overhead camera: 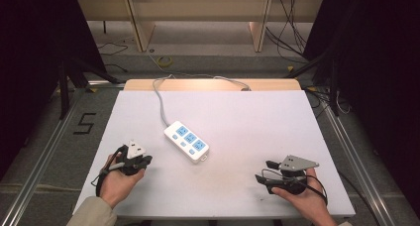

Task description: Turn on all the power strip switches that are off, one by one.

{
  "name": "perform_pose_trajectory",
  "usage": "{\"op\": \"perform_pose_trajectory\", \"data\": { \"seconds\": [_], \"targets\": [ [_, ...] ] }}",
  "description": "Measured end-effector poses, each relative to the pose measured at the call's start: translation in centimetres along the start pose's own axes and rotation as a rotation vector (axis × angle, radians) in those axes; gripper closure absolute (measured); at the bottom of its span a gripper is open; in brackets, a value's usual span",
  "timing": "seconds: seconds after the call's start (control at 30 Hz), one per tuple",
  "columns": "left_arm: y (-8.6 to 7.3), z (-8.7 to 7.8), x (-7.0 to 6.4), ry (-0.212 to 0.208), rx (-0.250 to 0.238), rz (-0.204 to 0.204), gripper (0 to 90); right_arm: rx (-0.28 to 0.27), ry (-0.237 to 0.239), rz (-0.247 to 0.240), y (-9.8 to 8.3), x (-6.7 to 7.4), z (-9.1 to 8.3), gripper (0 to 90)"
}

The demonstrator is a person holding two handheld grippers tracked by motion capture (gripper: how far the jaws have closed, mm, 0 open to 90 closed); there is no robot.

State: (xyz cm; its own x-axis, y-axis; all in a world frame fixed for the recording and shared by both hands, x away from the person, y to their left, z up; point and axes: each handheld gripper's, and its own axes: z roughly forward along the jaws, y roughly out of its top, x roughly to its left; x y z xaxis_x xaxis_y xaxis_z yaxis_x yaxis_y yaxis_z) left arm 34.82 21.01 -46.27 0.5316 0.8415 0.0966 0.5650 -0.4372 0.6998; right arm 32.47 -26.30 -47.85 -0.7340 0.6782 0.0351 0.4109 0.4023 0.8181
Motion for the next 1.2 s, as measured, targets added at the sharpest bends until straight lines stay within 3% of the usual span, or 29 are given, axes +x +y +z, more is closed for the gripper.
{"op": "perform_pose_trajectory", "data": {
  "seconds": [0.7, 1.2],
  "targets": [
    [1.8, 0.5, 0.5, 0.006, -0.001, -0.025, 89.9, 0.003, 0.000, -0.001, 0.0, 0.0, 0.1, 34.7],
    [3.1, 1.3, 0.3, 0.006, 0.008, -0.016, 89.9, 0.010, 0.001, -0.004, 0.0, 0.1, 0.2, 34.7]
  ]
}}
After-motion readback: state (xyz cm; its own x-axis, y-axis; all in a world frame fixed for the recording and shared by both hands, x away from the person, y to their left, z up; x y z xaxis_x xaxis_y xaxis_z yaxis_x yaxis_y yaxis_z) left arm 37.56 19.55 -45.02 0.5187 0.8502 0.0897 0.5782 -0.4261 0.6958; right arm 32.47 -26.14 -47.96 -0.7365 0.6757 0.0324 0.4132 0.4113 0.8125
